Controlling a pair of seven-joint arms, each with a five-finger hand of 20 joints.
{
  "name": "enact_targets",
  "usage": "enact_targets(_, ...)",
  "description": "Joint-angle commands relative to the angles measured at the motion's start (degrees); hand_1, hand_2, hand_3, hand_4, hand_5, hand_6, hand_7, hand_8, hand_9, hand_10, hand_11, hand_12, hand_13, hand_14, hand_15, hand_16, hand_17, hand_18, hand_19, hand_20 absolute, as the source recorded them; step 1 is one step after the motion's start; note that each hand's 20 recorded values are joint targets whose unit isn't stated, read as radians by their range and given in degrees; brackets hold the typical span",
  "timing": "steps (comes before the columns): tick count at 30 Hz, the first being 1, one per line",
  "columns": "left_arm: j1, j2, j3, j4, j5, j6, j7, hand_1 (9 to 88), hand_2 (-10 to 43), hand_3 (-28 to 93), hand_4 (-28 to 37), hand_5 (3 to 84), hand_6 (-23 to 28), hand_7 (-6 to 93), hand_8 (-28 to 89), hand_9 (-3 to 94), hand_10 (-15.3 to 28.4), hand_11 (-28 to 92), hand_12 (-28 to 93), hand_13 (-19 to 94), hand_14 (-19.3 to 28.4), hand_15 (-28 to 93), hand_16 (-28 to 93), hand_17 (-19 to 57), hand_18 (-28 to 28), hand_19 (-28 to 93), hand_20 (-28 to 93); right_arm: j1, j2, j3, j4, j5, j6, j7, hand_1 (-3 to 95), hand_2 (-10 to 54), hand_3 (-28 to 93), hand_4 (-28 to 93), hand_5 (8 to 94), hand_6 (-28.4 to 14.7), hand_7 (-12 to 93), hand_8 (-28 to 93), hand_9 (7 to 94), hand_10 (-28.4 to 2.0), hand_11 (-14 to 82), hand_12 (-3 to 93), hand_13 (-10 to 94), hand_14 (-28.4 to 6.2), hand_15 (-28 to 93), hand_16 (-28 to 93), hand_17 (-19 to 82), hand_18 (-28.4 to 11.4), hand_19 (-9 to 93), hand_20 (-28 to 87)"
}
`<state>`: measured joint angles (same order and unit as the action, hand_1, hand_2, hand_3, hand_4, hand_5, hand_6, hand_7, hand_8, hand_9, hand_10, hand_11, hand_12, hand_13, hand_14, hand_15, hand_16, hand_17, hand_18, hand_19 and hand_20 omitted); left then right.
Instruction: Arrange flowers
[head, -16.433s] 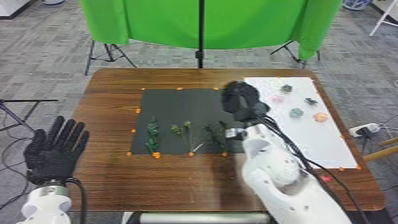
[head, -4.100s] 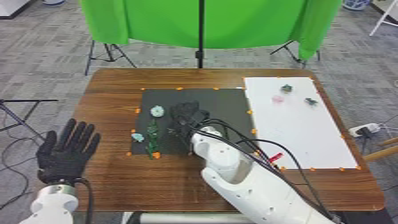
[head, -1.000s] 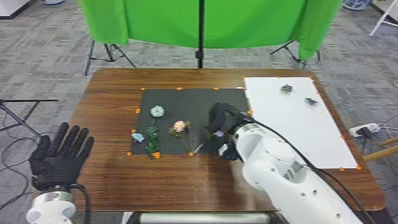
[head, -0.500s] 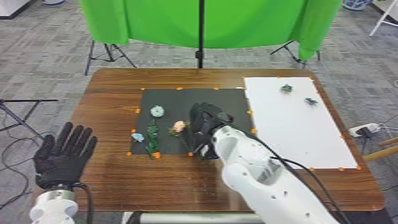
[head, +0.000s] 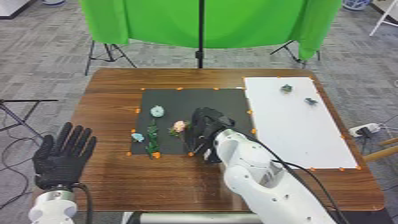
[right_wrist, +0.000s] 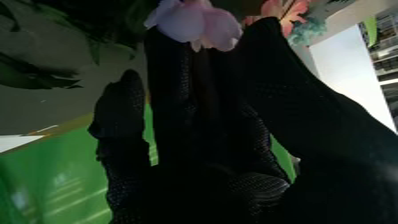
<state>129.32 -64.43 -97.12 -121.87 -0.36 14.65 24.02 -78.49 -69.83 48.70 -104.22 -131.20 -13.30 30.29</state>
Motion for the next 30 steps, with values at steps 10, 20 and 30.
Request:
enact_targets(10, 1.19, -0.47, -0.05, 0.12, 0.07, -0.14, -0.10, 25.6, 18.4, 77, -28.3, 42.5, 9.4, 10.5, -10, 39.3, 15.8, 22, 10, 32, 16.8, 42, -8, -6.6, 14.5, 40, 15, -1.51, 2.27, 4.94, -6.03, 1.52, 0.72, -0.42, 50.6, -9.5, 80, -28, 53.3, -3.9, 17, -14, 52.7, -16.0, 15.9, 15.3, 55, -13.3, 64, 26, 34, -24.2, 93, 41)
enact_targets(20, 0.48, -0.84, 0.48, 0.26, 0.73, -0.61, -0.09, 25.5, 18.2, 77, -28.3, 42.5, 9.4, 10.5, -10, 39.2, 15.8, 22, 10, 32, 16.7, 41, -8, -6.6, 14.5, 39, 15, 1.47, 8.96, 17.24, 0.12, -0.97, 7.35, 2.64, 45.0, -9.5, 86, -28, 48.9, -4.6, 15, -13, 45.2, -16.3, 11.2, 13.7, 39, -16.9, 39, 10, 23, -23.2, 74, 31)
enact_targets(30, 0.82, -0.81, 0.90, 0.01, 0.63, -0.68, -0.04, 25.5, 18.0, 77, -28.3, 42.5, 9.4, 10.4, -10, 39.1, 15.6, 22, 10, 32, 16.7, 41, -8, -6.6, 14.4, 39, 15, 5.34, 12.74, 22.42, 12.54, -2.13, 2.49, 6.53, 42.6, -9.5, 87, -28, 39.2, -5.8, 14, -13, 33.7, -17.0, 8.2, 11.9, 24, -19.1, 19, 14, 12, -21.1, 58, 21)
